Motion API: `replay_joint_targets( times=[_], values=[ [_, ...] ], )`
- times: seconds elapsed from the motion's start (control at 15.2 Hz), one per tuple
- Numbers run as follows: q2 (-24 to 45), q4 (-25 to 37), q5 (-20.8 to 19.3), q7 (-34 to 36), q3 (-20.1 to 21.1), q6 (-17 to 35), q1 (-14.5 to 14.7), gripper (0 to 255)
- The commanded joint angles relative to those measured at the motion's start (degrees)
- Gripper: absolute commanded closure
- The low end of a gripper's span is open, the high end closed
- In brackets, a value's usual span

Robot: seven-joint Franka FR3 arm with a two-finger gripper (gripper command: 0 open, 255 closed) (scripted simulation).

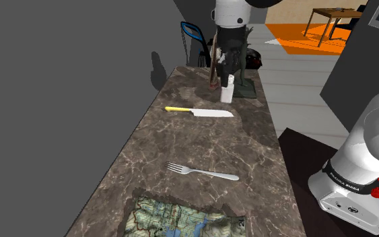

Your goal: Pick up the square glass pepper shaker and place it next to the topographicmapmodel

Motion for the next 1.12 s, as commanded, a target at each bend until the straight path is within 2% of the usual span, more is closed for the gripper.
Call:
replay_joint_targets(
  times=[0.0,0.53,1.06],
  values=[
    [1.35,1.08,0.53,2.96,2.1,0.28,0.95,255],
    [10.24,10.21,0.13,14.91,10.2,-0.07,4.2,255],
    [23.3,23.81,-4.92,27.89,17.29,-2.02,8.36,255]
  ],
)
